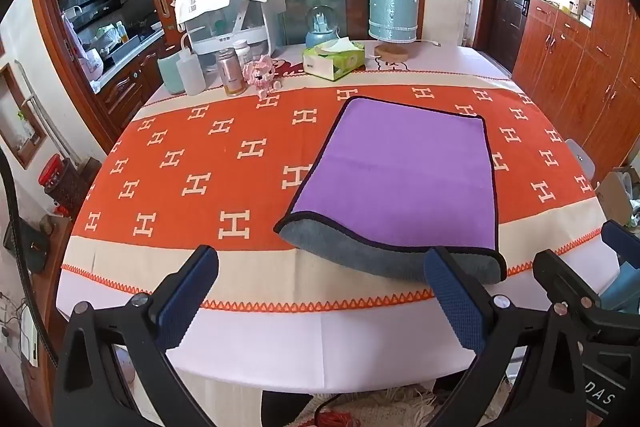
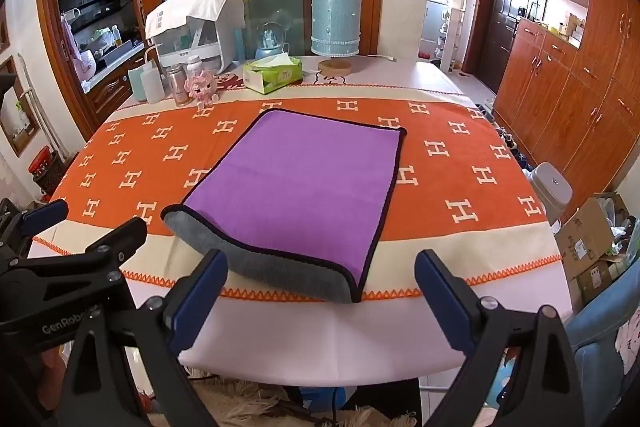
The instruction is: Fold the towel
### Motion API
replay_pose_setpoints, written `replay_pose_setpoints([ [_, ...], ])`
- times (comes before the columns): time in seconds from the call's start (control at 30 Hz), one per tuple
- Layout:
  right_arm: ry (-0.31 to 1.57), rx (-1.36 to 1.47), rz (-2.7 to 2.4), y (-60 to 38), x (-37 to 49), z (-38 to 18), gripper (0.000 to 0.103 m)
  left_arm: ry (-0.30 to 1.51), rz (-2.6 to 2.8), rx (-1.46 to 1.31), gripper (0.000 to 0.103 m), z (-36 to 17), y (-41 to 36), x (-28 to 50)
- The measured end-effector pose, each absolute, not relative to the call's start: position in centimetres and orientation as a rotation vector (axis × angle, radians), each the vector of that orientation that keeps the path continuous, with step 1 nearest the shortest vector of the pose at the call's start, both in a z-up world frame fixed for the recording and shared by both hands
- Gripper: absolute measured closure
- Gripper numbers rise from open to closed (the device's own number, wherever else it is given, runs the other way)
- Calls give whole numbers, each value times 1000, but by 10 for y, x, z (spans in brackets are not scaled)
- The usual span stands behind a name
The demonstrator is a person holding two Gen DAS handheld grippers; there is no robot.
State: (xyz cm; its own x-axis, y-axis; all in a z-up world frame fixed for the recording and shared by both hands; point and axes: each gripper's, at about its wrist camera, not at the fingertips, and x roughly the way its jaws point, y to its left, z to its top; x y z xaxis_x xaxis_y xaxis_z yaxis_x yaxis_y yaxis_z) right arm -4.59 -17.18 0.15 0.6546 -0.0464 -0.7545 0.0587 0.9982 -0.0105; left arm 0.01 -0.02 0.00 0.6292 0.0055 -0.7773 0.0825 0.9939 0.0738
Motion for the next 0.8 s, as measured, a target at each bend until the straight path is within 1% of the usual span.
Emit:
replay_pose_setpoints([
  [0.8, 860, 10, -68, -169, -41, 4, 8, 891, -55, 99, 1, -6, -4, 5],
])
